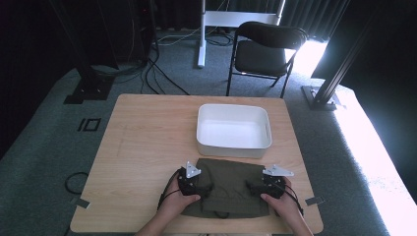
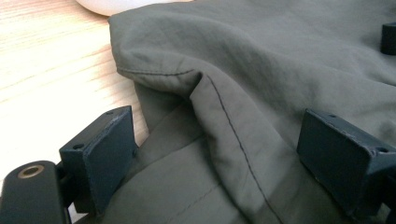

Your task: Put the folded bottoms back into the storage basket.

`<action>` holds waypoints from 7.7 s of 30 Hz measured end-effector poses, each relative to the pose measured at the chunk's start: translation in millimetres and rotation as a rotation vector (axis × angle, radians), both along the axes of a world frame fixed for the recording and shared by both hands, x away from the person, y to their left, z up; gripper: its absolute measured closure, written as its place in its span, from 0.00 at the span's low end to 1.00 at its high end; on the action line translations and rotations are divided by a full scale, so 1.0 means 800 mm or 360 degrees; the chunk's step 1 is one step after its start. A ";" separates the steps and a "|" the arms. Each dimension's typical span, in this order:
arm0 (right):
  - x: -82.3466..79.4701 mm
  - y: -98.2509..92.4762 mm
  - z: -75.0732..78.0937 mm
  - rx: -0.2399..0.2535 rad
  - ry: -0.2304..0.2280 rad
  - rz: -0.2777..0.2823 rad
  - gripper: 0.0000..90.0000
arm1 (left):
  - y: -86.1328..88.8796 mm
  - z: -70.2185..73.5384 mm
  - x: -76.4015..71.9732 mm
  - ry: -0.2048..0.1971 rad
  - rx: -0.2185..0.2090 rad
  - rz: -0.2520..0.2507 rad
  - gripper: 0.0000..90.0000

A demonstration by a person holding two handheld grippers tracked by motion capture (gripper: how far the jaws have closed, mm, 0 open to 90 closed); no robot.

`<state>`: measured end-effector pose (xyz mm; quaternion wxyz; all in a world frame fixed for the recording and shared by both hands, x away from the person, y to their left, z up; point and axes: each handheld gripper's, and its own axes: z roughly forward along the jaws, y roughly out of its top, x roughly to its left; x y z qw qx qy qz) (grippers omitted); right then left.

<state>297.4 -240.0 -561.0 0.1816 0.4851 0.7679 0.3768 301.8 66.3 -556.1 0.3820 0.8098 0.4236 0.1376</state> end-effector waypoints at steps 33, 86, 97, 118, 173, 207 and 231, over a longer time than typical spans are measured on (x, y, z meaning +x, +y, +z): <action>-0.034 0.003 0.093 0.0243 -0.0110 0.0218 0.90 | 0.015 0.074 -0.014 -0.0021 -0.0366 -0.0189 0.90; 0.098 -0.020 0.228 0.0450 -0.0275 0.0014 0.90 | 0.011 0.196 0.128 -0.0201 -0.0553 -0.0204 0.91; 0.141 -0.016 0.230 0.0462 -0.0250 -0.0065 0.90 | 0.004 0.205 0.170 -0.0198 -0.0493 -0.0150 0.92; 0.217 -0.019 0.165 0.0413 -0.0066 -0.0227 0.90 | -0.019 0.156 0.240 -0.0054 -0.0460 -0.0021 0.92; 0.219 0.009 0.127 0.0084 -0.0187 -0.0001 0.16 | -0.031 0.115 0.228 -0.0114 -0.0292 0.0041 0.20; 0.135 -0.015 0.122 0.0074 -0.0279 -0.0020 0.15 | 0.006 0.130 0.140 -0.0186 -0.0154 0.0010 0.20; 0.072 -0.042 0.092 0.0075 -0.0254 -0.0026 0.14 | 0.060 0.098 0.095 -0.0141 -0.0072 0.0034 0.19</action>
